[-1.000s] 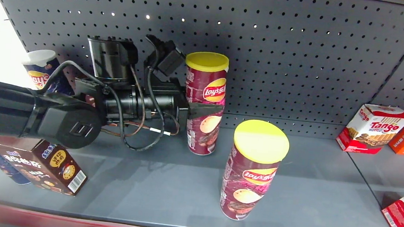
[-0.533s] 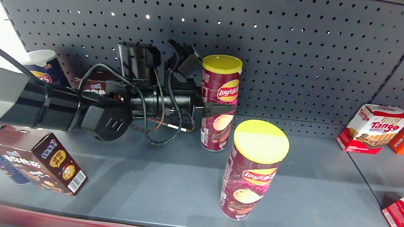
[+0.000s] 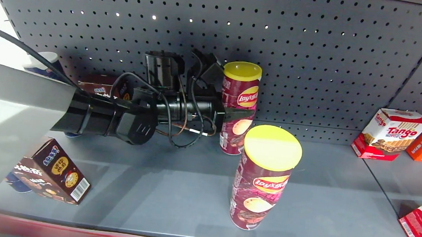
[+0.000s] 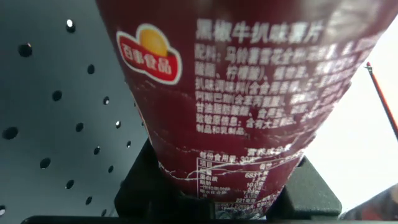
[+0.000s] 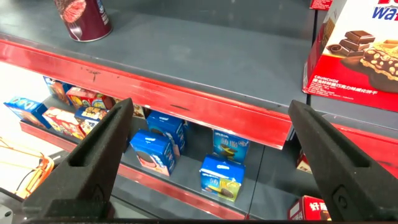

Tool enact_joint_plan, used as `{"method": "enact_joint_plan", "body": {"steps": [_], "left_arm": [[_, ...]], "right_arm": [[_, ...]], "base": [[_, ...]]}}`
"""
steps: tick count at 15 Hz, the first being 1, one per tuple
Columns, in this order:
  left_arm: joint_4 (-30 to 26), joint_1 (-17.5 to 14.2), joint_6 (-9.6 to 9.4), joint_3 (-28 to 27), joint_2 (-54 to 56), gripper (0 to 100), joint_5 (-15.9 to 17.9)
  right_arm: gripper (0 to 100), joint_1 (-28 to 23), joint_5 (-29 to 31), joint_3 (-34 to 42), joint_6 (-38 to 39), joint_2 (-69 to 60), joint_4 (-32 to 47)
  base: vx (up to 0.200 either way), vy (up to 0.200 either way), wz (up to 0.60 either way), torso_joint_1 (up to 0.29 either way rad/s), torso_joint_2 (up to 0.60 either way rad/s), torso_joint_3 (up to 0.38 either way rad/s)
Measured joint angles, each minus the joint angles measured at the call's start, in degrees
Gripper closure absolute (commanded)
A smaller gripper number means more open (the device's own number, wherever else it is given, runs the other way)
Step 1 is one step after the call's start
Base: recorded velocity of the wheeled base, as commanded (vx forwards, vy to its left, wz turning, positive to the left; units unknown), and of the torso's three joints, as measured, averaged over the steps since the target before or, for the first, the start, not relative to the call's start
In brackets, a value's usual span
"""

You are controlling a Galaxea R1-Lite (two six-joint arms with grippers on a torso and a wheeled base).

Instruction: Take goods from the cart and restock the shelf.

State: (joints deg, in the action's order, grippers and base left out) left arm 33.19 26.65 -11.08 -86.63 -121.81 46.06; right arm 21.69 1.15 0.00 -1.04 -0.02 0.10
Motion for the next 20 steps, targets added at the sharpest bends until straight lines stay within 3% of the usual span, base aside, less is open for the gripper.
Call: {"method": "enact_joint_plan", "body": {"steps": [12, 13, 16, 20], "left_arm": [[2.3, 0.4, -0.33, 0.0, -2.8, 100, -0.1], [2.7, 0.4, -0.40, 0.0, -3.0, 0, -0.2], [3.7, 0.4, -2.35, 1.0, -3.3, 0, -0.3], [3.8, 0.3, -2.63, 2.1, -3.1, 0, -0.7]], "right_arm": [[0, 0.0, 0.0, 0.0, 0.0, 0.0, 0.0], [0, 0.0, 0.0, 0.0, 0.0, 0.0, 0.0], [0, 0.0, 0.0, 0.0, 0.0, 0.0, 0.0], [0, 0.0, 0.0, 0.0, 0.0, 0.0, 0.0]], "base": [[0.000, 0.000, 0.00, 0.000, 0.00, 0.000], [0.000, 0.000, 0.00, 0.000, 0.00, 0.000], [0.000, 0.000, 0.00, 0.000, 0.00, 0.000], [0.000, 0.000, 0.00, 0.000, 0.00, 0.000]]}}
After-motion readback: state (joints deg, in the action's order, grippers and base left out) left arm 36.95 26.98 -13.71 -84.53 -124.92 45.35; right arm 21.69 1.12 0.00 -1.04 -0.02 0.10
